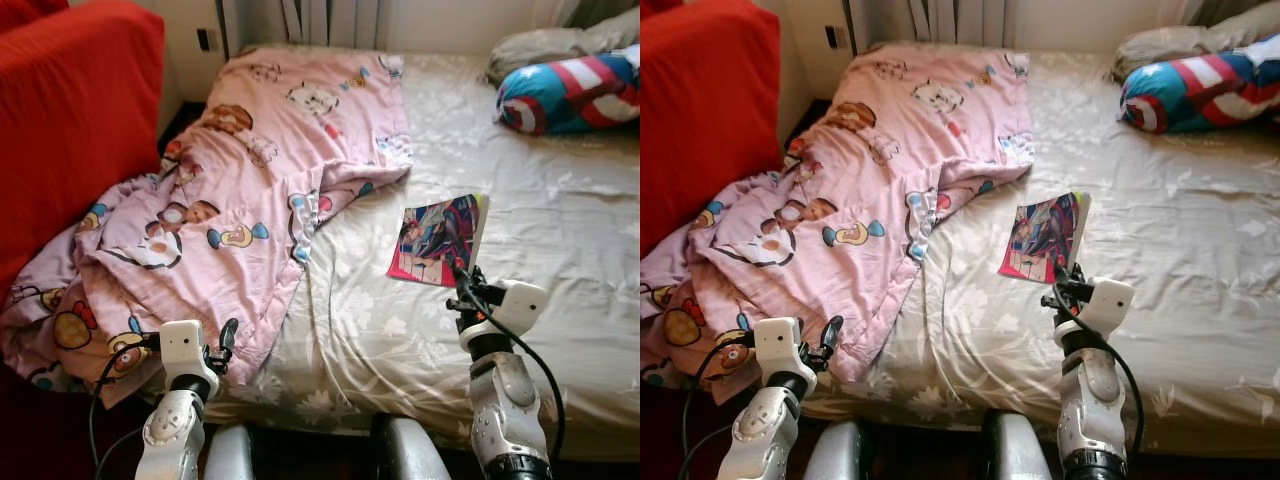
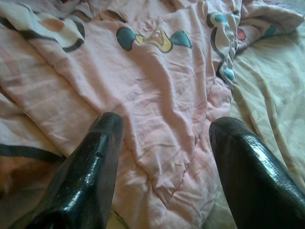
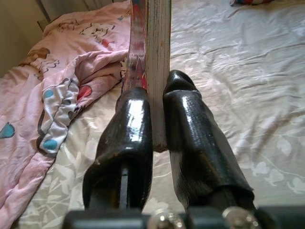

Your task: Clean up the room

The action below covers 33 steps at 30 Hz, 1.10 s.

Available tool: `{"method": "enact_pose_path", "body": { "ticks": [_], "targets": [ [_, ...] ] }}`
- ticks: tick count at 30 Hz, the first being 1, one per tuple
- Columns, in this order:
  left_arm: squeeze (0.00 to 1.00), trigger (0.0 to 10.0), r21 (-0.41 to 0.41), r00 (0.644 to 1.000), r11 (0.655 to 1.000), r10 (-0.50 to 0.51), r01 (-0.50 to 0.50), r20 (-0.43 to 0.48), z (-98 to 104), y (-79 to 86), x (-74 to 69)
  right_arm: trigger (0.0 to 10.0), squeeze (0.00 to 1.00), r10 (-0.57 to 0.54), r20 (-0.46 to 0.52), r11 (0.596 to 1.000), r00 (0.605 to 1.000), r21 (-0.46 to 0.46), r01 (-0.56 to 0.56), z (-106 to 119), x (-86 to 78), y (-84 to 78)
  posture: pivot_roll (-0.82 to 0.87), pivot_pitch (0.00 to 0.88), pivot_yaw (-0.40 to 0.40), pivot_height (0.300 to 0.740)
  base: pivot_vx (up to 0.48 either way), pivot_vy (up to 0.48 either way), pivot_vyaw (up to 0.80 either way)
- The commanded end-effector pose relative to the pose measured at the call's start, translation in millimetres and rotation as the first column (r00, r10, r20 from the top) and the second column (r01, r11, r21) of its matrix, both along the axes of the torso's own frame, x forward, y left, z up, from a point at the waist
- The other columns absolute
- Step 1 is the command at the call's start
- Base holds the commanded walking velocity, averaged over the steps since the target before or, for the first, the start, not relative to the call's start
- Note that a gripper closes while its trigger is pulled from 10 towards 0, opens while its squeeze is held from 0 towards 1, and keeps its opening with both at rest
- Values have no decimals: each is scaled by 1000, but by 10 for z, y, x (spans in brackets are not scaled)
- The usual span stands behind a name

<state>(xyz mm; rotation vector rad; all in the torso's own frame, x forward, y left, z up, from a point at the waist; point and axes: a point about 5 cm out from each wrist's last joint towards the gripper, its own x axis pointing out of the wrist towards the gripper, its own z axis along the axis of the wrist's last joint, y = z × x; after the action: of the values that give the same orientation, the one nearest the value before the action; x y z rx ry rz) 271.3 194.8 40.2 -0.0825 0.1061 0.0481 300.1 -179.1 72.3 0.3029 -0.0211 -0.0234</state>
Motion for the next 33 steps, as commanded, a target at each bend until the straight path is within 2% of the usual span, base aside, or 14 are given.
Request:
{"method": "enact_pose_path", "body": {
  "ticks": [1,9,17,33],
  "targets": [
    [0,10000,-3,1000,1000,0,0,-9,-39,-29,1,10000,0,-12,46,1000,999,-11,12,113,28,-1,0,51,-52,662,0,0,0],
    [0,10000,-6,1000,1000,12,-12,-1,-58,-10,-8,10000,0,1,22,1000,1000,-8,-1,78,44,61,11,43,-57,702,0,0,0],
    [0,10000,-1,1000,1000,17,-17,5,-54,10,5,10000,0,-15,7,1000,1000,-10,15,57,30,33,17,73,-62,740,0,0,0],
    [0,10000,-3,1000,1000,27,-27,15,-53,34,9,10000,0,3,-64,1000,998,-2,-3,-39,56,106,26,90,-65,740,0,0,0]
  ]
}}
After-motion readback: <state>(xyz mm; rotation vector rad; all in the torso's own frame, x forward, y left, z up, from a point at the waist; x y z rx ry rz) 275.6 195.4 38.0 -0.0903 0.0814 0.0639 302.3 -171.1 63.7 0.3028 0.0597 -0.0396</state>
